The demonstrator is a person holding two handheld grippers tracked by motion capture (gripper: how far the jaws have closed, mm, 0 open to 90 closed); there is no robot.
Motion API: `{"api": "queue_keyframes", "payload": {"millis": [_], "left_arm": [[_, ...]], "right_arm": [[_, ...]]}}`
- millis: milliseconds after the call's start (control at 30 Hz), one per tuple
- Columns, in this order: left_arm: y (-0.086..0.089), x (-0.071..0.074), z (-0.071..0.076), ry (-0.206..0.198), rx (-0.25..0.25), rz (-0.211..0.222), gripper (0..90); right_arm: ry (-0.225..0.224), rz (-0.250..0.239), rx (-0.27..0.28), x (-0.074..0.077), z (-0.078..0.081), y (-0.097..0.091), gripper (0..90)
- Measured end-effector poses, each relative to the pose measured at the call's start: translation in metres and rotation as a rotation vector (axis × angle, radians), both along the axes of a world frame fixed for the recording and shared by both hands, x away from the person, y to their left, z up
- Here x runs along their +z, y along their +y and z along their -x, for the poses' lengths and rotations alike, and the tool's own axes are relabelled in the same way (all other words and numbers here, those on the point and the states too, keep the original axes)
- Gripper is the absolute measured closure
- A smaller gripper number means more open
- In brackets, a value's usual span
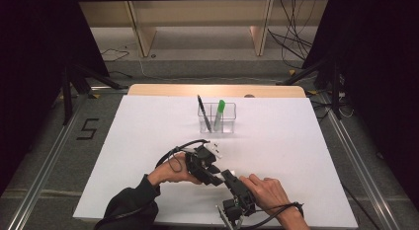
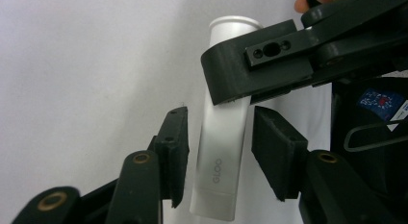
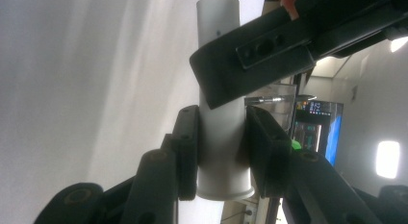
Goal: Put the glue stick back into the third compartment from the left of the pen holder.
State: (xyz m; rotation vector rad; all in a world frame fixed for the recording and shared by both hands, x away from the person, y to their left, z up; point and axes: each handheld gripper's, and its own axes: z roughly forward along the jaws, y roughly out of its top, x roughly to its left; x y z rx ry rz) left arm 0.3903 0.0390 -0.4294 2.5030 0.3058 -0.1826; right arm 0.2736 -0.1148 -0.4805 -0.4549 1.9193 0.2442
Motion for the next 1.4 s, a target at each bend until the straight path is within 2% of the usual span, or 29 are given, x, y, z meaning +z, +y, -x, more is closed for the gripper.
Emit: {"api": "queue_keyframes", "payload": {"millis": [367, 633, 933, 1133, 1300, 1400], "left_arm": [[-0.003, 0.0, -0.002, 0.021, -0.026, -0.01, 63.6], [-0.004, -0.002, -0.003, 0.055, -0.037, -0.016, 68.4], [-0.004, -0.003, -0.004, 0.082, -0.018, -0.015, 69.9], [0.003, -0.001, -0.008, 0.089, 0.024, 0.018, 70.2], [0.007, 0.001, -0.012, 0.076, 0.063, 0.04, 70.2], [0.01, 0.002, -0.014, 0.074, 0.085, 0.061, 70.2]], "right_arm": [[-0.004, 0.007, 0.014, -0.001, 0.001, 0.001, 67.7], [0.001, 0.01, 0.026, -0.002, 0.001, 0.001, 67.7], [0.012, 0.007, 0.017, -0.002, 0.001, -0.001, 65.3], [0.029, -0.04, -0.025, 0.008, -0.001, -0.009, 50.9], [0.069, -0.153, -0.066, 0.02, -0.003, -0.021, 45.3], [0.093, -0.196, -0.094, 0.024, -0.004, -0.027, 43.4]]}}
